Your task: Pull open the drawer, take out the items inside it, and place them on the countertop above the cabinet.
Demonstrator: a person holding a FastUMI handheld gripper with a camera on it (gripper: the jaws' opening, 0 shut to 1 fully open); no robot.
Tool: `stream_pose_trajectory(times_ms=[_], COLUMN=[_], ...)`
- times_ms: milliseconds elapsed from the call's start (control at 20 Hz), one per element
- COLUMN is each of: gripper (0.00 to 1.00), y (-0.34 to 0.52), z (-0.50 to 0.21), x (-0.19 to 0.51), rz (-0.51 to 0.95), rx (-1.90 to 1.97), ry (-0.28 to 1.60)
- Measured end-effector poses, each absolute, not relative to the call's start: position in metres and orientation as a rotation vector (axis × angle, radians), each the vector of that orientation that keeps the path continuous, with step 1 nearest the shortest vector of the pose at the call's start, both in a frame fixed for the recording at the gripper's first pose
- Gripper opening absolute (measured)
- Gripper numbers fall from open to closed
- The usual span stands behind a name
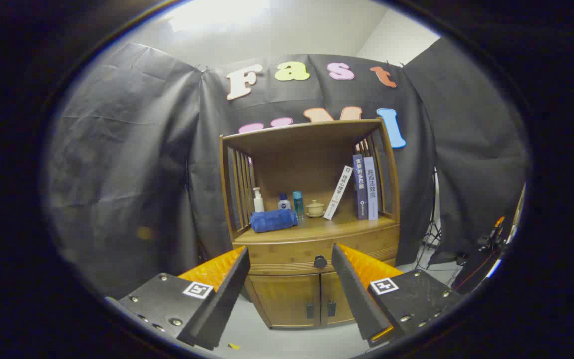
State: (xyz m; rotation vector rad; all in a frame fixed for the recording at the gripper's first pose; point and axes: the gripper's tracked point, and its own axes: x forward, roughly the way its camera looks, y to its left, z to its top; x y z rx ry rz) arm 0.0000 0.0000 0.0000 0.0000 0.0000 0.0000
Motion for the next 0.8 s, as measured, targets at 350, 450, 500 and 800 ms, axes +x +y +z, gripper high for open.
stream_pose_trajectory(times_ms=[350,450,500,800], gripper=[0.99,0.99,0.99,0.99], y=[-0.004,-0.008,-0.01,-0.02], z=[0.003,0.002,0.0,-0.001], x=[0.0,0.0,0.001,0.005], rz=[-0.014,-0.023,-0.029,-0.05], rx=[0.009,0.004,0.004,0.011], ry=[-0.003,0.001,0.004,0.008])
